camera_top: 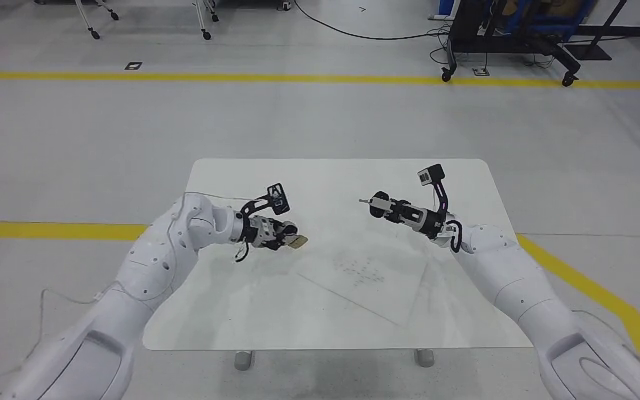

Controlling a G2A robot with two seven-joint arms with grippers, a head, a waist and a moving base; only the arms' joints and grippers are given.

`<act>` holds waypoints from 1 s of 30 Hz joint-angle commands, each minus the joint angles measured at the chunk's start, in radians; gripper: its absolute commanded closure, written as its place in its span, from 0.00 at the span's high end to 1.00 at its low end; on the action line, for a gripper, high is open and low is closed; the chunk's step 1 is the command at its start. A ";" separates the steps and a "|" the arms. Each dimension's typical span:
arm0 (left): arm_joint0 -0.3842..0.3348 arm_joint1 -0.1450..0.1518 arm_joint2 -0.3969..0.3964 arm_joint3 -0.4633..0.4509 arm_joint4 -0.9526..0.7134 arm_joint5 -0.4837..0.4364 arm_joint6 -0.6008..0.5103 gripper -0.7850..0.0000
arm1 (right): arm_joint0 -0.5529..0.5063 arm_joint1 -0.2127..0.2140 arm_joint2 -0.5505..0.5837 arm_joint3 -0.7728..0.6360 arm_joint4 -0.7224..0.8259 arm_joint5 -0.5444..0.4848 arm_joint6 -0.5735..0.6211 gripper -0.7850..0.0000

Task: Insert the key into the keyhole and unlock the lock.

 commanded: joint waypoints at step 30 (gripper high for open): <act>0.010 0.026 0.045 0.022 -0.662 -0.008 -0.222 0.00 | -0.043 -0.032 0.006 -0.139 0.152 0.184 0.052 0.00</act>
